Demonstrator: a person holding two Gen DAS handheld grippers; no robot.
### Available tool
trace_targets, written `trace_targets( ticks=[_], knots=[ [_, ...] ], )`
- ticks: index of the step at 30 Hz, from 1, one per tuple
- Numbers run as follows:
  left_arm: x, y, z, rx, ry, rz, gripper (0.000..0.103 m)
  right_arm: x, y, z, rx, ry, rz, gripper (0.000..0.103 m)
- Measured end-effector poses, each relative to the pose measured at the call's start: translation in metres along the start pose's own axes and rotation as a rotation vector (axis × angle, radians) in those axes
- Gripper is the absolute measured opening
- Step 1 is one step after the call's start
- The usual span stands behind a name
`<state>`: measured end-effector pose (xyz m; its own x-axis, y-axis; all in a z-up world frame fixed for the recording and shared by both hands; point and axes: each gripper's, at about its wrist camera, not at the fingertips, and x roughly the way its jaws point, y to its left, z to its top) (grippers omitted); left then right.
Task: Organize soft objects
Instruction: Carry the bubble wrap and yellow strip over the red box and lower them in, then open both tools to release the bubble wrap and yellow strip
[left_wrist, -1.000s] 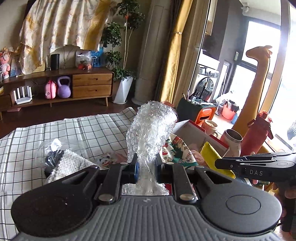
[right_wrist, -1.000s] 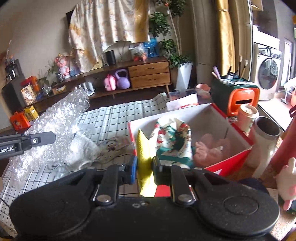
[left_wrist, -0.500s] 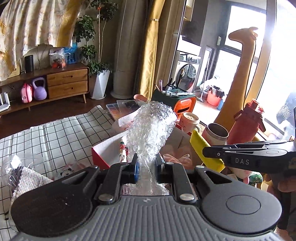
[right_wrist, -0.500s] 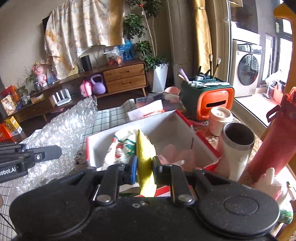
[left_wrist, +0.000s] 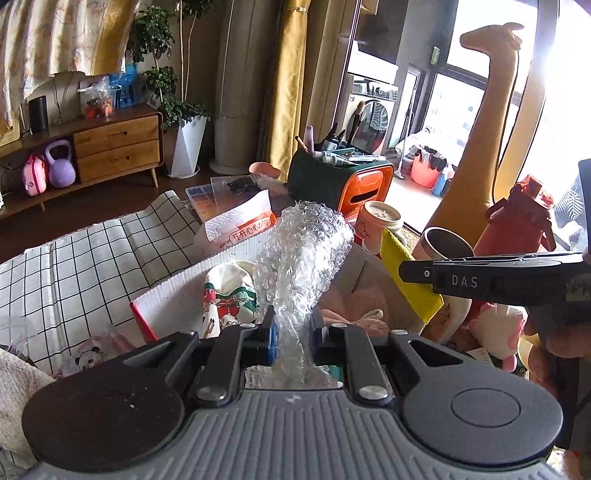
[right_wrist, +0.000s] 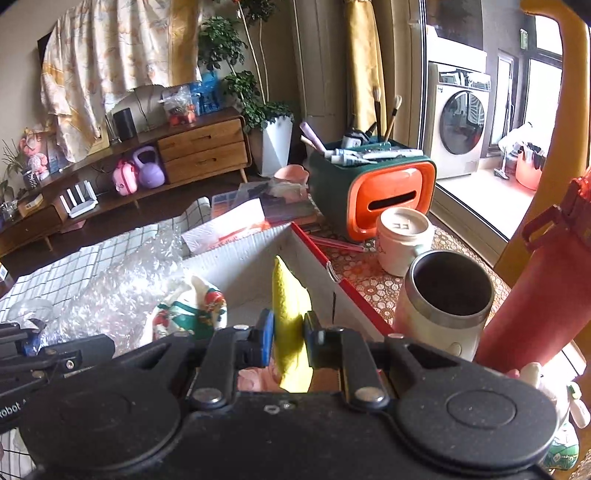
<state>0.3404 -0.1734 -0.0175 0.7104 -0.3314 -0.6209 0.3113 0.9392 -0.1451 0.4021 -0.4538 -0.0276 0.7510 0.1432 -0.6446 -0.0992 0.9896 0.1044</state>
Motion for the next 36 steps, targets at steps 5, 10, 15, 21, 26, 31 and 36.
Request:
trace_targets(
  ticks=[5, 10, 15, 21, 26, 31, 36],
  knots=[
    [0.030, 0.001, 0.001, 0.002, 0.025, 0.001, 0.016, 0.024, 0.000, -0.002, -0.005, 0.028, -0.016, 0.016],
    [0.057, 0.001, 0.001, 0.017, 0.044, 0.022, 0.016, 0.046, 0.000, -0.004, -0.016, 0.050, -0.036, 0.016],
    [0.080, 0.003, -0.004, 0.034, 0.075, 0.044, 0.016, 0.062, -0.001, -0.010, -0.019, 0.079, -0.046, 0.016],
    [0.099, 0.005, -0.008, 0.019, 0.122, 0.011, 0.016, 0.073, 0.002, -0.020, -0.017, 0.114, -0.031, 0.016],
    [0.112, 0.005, -0.018, 0.016, 0.174, -0.010, 0.016, 0.078, 0.005, -0.026, -0.018, 0.123, -0.027, 0.018],
    [0.121, 0.006, -0.026, 0.017, 0.212, -0.014, 0.016, 0.076, 0.006, -0.028, -0.004, 0.124, -0.011, 0.021],
    [0.117, 0.009, -0.024, -0.002, 0.213, -0.017, 0.019, 0.070, 0.007, -0.027, -0.003, 0.123, 0.006, 0.027]
  ],
)
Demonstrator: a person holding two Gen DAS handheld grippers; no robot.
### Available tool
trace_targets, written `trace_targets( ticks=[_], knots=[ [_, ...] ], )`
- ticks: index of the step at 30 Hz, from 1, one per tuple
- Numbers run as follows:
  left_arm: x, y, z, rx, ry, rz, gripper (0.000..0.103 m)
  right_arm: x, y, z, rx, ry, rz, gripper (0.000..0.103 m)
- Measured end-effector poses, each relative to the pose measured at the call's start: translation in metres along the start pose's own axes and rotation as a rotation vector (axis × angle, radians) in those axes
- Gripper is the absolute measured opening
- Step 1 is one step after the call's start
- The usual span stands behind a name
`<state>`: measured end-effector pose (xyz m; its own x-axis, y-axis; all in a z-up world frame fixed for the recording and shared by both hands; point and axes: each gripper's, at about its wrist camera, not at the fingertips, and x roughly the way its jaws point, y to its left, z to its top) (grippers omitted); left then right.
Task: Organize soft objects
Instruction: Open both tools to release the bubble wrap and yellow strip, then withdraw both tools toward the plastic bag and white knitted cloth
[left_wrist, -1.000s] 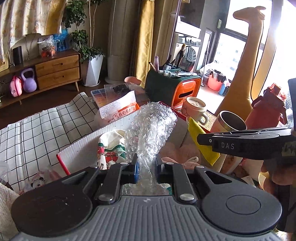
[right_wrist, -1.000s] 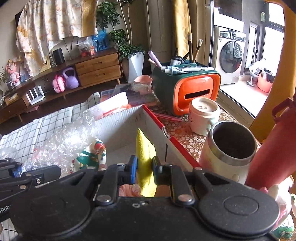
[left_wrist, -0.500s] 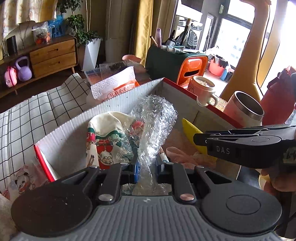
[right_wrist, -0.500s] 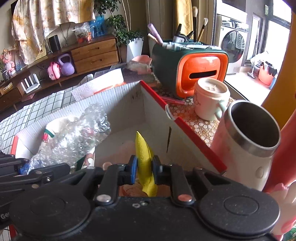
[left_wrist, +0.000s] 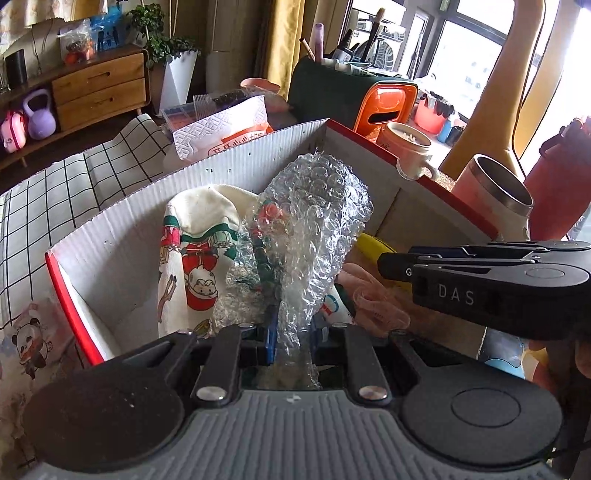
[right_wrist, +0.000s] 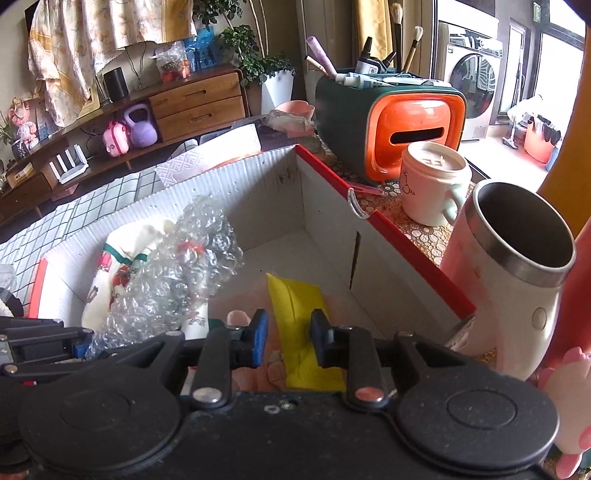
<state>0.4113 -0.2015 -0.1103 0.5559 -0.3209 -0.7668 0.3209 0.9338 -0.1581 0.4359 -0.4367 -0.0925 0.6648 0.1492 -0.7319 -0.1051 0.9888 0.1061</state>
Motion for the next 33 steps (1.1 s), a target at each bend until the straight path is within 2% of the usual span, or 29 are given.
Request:
trace_targets(
  ticks=[1, 4, 5, 6, 9, 24, 29, 33],
  knots=[
    [-0.002, 0.000, 0.000, -0.001, -0.002, 0.000, 0.021, -0.003, 0.001, -0.001, 0.000, -0.003, 0.005, 0.027],
    [-0.006, 0.001, -0.002, -0.017, -0.011, 0.004, 0.046, -0.009, 0.003, -0.002, -0.005, -0.002, 0.014, 0.030],
    [-0.008, 0.002, -0.003, -0.025, -0.017, 0.004, 0.064, -0.012, 0.003, -0.003, -0.005, -0.005, 0.015, 0.030],
    [-0.011, 0.003, -0.004, -0.031, -0.026, 0.004, 0.072, -0.015, 0.003, -0.004, -0.006, -0.006, 0.020, 0.030],
    [-0.021, 0.004, -0.007, -0.030, -0.065, 0.003, 0.072, -0.023, 0.002, -0.005, 0.004, -0.008, 0.035, 0.036],
    [-0.075, 0.007, -0.024, -0.011, -0.116, 0.002, 0.072, -0.081, 0.018, -0.017, -0.036, -0.065, 0.082, 0.062],
    [-0.101, 0.011, -0.035, -0.025, -0.139, -0.004, 0.072, -0.102, 0.022, -0.023, -0.031, -0.086, 0.101, 0.064],
    [-0.125, 0.015, -0.045, -0.031, -0.157, -0.010, 0.072, -0.119, 0.027, -0.027, -0.035, -0.104, 0.116, 0.070]
  ],
)
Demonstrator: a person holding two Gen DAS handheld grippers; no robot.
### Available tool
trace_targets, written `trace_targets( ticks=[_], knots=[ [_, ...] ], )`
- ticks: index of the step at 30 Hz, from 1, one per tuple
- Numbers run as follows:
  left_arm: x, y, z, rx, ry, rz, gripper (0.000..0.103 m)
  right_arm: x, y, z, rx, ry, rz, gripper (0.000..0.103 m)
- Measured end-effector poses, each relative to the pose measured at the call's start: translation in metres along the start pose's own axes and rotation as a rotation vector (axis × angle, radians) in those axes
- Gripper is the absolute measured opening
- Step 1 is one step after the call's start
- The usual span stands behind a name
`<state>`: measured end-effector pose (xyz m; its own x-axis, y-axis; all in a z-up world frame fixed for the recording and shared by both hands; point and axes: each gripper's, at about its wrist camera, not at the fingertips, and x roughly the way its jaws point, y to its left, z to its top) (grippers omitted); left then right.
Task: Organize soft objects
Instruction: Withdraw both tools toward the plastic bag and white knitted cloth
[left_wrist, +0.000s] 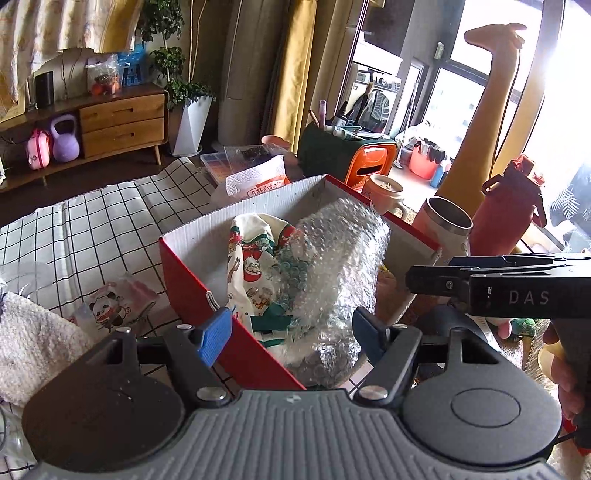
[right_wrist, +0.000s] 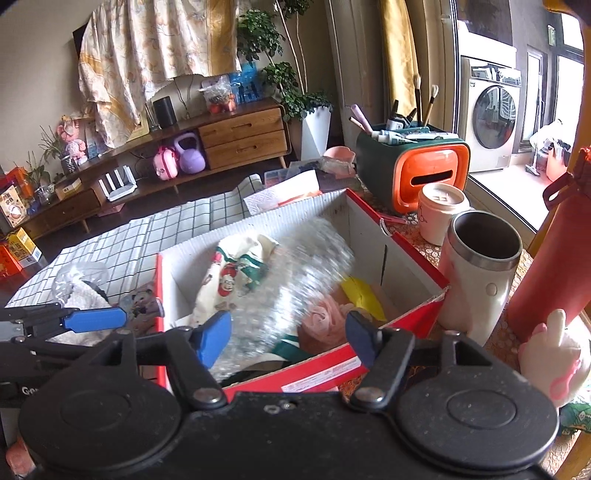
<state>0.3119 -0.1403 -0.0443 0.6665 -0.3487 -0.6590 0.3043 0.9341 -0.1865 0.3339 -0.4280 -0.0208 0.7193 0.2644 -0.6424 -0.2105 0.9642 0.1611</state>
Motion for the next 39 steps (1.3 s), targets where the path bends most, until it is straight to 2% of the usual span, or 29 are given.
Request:
trace_targets(
  ticks=[8, 10, 12, 17, 21, 28, 32, 39],
  knots=[
    [-0.053, 0.009, -0.012, -0.029, -0.038, 0.011, 0.072, -0.033, 0.027, -0.008, -0.025, -0.029, 0.046, 0.082],
    [-0.069, 0.012, -0.016, -0.027, -0.052, 0.013, 0.076, -0.039, 0.036, -0.011, -0.030, -0.032, 0.066, 0.083],
    [-0.085, 0.015, -0.020, -0.030, -0.069, 0.022, 0.084, -0.046, 0.046, -0.014, -0.043, -0.041, 0.085, 0.087],
    [-0.126, 0.031, -0.031, -0.077, -0.111, 0.011, 0.086, -0.066, 0.079, -0.025, -0.072, -0.067, 0.120, 0.094],
    [-0.155, 0.050, -0.041, -0.109, -0.122, 0.005, 0.097, -0.079, 0.103, -0.032, -0.091, -0.083, 0.139, 0.101],
    [-0.193, 0.090, -0.064, -0.138, -0.140, 0.015, 0.103, -0.084, 0.138, -0.044, -0.117, -0.088, 0.157, 0.103],
    [-0.209, 0.113, -0.075, -0.157, -0.158, 0.037, 0.103, -0.080, 0.154, -0.048, -0.146, -0.070, 0.180, 0.103],
    [-0.219, 0.165, -0.085, -0.227, -0.193, 0.133, 0.103, -0.056, 0.179, -0.047, -0.212, -0.029, 0.225, 0.103]
  ],
)
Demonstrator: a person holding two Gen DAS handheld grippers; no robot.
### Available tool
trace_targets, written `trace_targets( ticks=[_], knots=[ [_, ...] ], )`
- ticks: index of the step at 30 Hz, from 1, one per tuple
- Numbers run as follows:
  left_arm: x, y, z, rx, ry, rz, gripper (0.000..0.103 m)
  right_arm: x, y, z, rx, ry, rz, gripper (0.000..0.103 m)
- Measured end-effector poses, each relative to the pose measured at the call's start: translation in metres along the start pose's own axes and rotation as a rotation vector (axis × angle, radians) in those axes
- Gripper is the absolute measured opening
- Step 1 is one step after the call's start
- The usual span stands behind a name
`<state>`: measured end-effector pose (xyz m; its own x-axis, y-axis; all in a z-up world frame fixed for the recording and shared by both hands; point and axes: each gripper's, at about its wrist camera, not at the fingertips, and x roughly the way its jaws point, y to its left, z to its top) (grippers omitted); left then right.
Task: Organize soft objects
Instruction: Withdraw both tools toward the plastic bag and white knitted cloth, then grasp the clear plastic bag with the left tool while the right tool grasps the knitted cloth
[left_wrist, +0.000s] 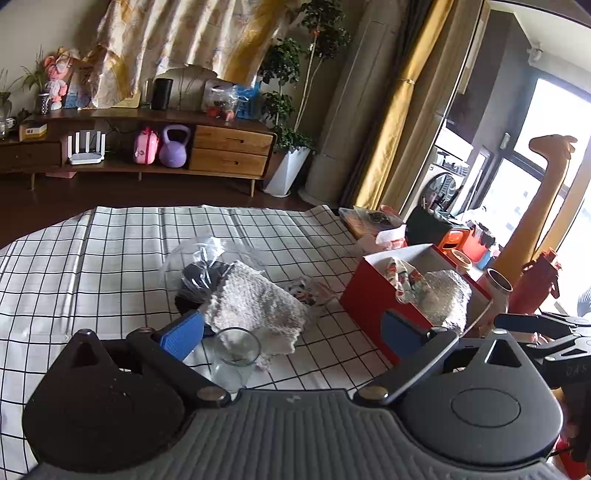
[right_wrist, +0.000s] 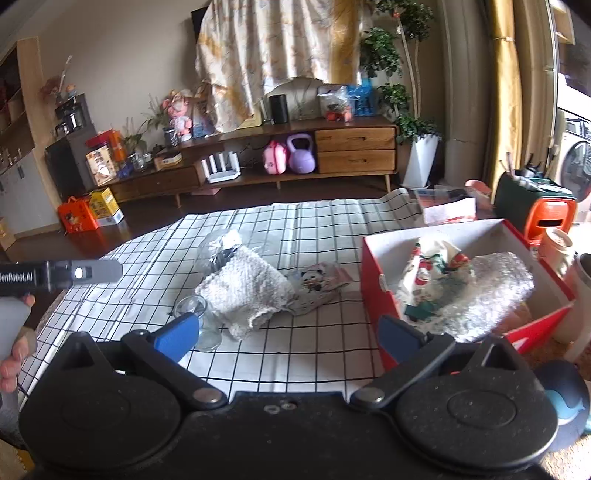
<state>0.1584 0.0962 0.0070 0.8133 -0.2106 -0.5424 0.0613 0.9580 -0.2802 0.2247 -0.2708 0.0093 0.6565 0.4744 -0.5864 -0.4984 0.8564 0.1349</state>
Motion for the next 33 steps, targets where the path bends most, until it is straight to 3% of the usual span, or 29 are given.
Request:
trace_targets(
  ticks=[12, 24, 33],
  knots=[
    [0.058, 0.075, 0.020, -0.025, 0.069, 0.099, 0.103, 0.082, 0.009, -0.002, -0.068, 0.100, 0.054, 0.102],
    [0.147, 0.112, 0.043, -0.083, 0.131, 0.144, 0.103, 0.181, 0.005, 0.025, -0.134, 0.188, 0.060, 0.089],
    [0.204, 0.117, 0.044, -0.088, 0.186, 0.166, 0.103, 0.233, 0.016, 0.034, -0.228, 0.224, 0.085, 0.088]
  ],
)
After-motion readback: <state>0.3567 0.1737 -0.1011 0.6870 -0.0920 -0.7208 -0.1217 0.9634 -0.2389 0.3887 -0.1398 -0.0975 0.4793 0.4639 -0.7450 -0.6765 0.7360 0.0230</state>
